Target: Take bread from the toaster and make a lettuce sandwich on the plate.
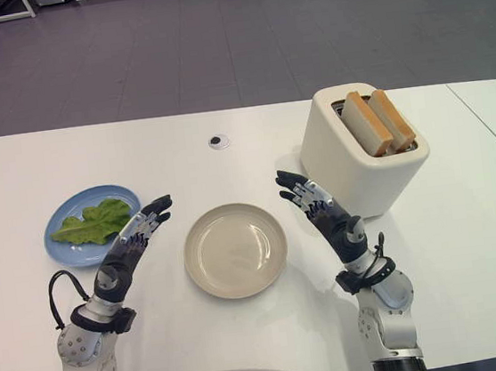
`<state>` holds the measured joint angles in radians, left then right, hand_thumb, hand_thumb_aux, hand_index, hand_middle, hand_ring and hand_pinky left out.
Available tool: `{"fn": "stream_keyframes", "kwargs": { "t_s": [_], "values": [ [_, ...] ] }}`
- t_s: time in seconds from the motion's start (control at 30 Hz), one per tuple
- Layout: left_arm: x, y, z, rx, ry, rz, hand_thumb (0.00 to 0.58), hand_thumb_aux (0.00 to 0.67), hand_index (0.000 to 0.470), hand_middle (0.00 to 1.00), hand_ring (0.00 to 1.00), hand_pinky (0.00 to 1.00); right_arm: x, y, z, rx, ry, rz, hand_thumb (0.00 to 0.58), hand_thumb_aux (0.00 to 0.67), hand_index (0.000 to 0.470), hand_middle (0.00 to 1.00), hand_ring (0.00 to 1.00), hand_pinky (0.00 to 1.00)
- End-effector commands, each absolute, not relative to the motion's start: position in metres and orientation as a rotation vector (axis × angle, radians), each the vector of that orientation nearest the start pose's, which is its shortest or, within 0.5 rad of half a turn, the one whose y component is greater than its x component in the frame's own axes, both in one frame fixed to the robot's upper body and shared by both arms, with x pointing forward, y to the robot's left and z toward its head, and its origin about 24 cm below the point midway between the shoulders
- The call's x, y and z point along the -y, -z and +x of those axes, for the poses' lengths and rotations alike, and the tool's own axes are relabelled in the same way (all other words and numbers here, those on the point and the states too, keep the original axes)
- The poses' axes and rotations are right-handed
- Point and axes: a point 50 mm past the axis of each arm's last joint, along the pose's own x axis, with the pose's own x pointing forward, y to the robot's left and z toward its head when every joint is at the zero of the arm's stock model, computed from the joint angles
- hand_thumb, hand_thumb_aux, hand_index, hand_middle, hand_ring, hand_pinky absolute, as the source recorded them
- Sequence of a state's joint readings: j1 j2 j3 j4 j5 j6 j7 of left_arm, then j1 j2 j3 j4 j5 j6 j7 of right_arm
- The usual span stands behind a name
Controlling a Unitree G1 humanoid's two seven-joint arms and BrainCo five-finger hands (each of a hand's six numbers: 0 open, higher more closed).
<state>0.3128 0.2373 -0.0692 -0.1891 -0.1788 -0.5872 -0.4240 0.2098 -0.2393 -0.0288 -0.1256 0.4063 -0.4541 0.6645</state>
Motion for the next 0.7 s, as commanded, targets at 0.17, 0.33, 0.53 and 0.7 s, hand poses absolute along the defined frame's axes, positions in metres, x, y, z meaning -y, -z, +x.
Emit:
{"fn": "stream_keyframes", "kwargs": {
  "t_s": [0.17, 0.33, 0.53, 0.7],
  "values": [
    [-0.163, -0.072, 0.175, 0.426, 0.469, 0.132, 0.0, 0.0, 0.0, 0.0, 0.0, 0.0, 0.182, -0.076, 0.196, 0.411, -0.566, -0.008, 0.0, 0.0, 0.0, 0.0, 0.0, 0.0],
    [-0.162, -0.072, 0.175, 0.427, 0.472, 0.131, 0.0, 0.0, 0.0, 0.0, 0.0, 0.0, 0.182, -0.076, 0.196, 0.411, -0.566, -0.008, 0.0, 0.0, 0.0, 0.0, 0.0, 0.0],
    [-0.162, -0.072, 0.175, 0.425, 0.475, 0.132, 0.0, 0.0, 0.0, 0.0, 0.0, 0.0, 0.182, -0.077, 0.195, 0.416, -0.564, -0.008, 0.0, 0.0, 0.0, 0.0, 0.0, 0.0],
    [-0.161, -0.071, 0.174, 0.423, 0.473, 0.132, 0.0, 0.0, 0.0, 0.0, 0.0, 0.0, 0.18, -0.088, 0.19, 0.478, -0.598, -0.052, 0.0, 0.0, 0.0, 0.0, 0.0, 0.0]
  ]
}}
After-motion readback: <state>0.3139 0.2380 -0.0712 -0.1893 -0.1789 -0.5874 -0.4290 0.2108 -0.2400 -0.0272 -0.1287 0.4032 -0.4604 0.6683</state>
